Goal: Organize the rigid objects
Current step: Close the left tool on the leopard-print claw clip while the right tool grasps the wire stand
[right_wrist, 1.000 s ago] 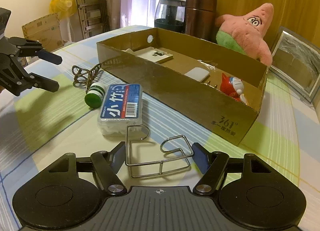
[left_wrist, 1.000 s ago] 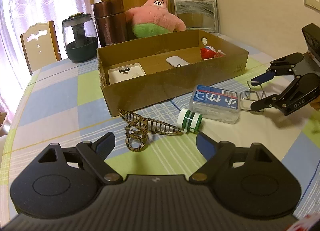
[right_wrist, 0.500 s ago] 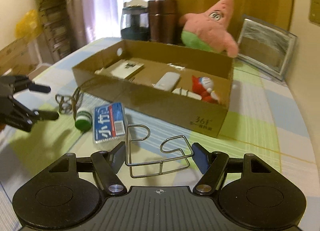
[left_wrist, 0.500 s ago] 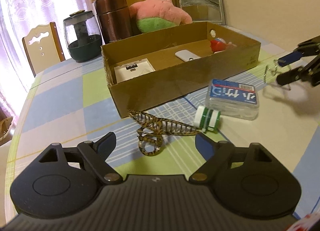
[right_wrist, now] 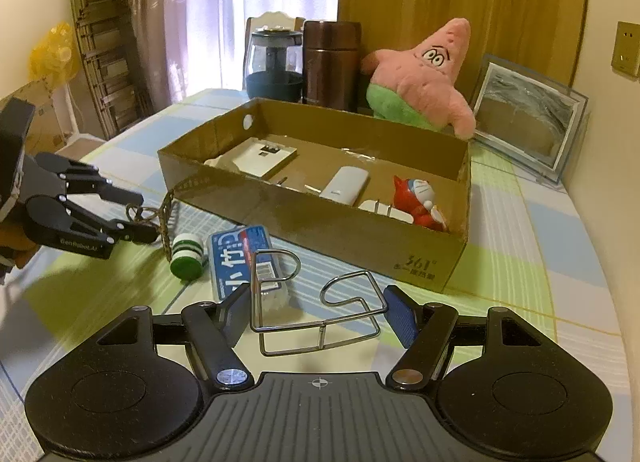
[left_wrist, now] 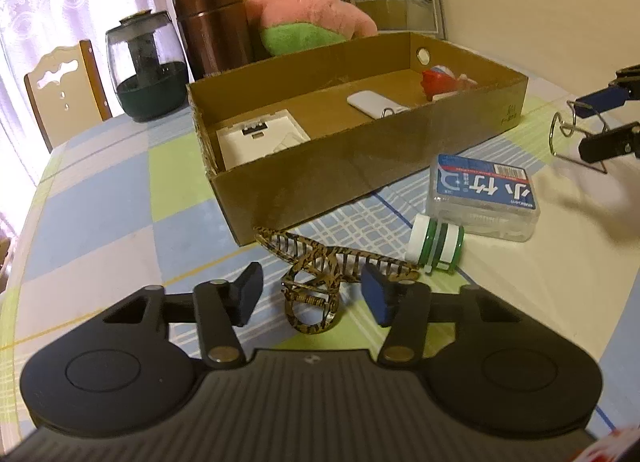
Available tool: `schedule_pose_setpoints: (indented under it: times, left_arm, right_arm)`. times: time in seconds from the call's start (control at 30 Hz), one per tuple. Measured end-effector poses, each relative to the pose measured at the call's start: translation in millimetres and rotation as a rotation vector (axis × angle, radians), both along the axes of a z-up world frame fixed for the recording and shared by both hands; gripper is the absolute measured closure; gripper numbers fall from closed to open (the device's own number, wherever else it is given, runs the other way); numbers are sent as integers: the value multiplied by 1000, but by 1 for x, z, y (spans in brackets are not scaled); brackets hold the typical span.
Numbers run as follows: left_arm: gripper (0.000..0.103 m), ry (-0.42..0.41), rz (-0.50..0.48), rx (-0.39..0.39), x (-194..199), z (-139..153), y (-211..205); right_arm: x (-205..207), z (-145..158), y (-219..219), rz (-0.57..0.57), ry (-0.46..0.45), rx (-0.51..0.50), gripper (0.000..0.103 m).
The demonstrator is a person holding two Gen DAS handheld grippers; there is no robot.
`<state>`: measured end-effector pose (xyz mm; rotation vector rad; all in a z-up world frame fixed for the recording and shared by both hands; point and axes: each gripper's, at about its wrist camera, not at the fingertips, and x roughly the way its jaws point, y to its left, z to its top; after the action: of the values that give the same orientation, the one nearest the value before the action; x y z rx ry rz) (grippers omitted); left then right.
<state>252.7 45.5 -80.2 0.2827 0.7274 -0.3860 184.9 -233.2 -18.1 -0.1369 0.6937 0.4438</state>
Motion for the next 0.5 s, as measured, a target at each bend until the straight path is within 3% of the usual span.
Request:
schedule_pose_setpoints:
  times: [0.2, 0.3, 0.5]
  left_arm:
    - [64, 10, 3, -19, 4, 0, 2]
    - [76, 19, 2, -22, 4, 0, 2]
    - [77, 49, 13, -29, 4, 2, 2]
  right_arm:
    - [1, 1, 0, -5, -1, 2, 36]
    - [3, 1, 0, -17, 2, -2, 36]
    - [4, 3, -2, -36, -5, 7, 36]
